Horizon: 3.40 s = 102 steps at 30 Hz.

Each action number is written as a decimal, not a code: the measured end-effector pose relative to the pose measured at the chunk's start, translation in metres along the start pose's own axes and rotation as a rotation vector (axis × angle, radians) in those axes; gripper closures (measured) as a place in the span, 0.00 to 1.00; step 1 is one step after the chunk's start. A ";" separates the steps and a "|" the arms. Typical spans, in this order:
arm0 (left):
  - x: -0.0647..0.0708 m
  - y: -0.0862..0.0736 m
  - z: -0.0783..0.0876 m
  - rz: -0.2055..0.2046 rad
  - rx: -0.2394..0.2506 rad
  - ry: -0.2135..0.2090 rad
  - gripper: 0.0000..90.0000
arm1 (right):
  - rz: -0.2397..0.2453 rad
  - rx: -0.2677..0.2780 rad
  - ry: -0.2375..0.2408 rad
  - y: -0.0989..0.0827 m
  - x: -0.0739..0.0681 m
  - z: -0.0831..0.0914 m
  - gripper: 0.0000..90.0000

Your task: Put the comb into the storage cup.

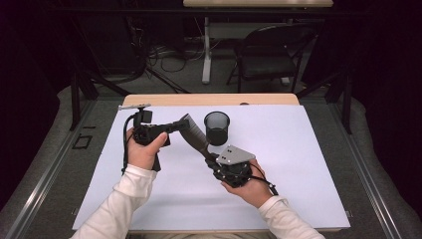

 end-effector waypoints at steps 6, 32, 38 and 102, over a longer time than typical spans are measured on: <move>0.000 0.000 0.000 0.013 0.003 0.002 0.95 | -0.005 0.001 0.003 0.000 0.000 0.000 0.81; 0.001 0.002 -0.005 0.049 0.010 -0.008 0.95 | -0.026 0.006 0.010 -0.001 0.002 0.000 0.80; 0.001 0.002 -0.006 0.056 0.016 -0.018 0.95 | -0.029 0.007 0.009 -0.001 0.003 0.000 0.80; -0.008 0.006 -0.005 0.066 0.092 0.008 0.95 | -0.073 0.056 0.011 -0.003 0.009 -0.006 0.30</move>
Point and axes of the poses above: each handheld gripper's, and its own axes: z roughly backward along the jaws, y roughly out of its top, x roughly to its right, the point moved 1 cm from there along -z, roughly forward along the jaws, and after that the axes turned 5 degrees about x, right-handed, at the moved point
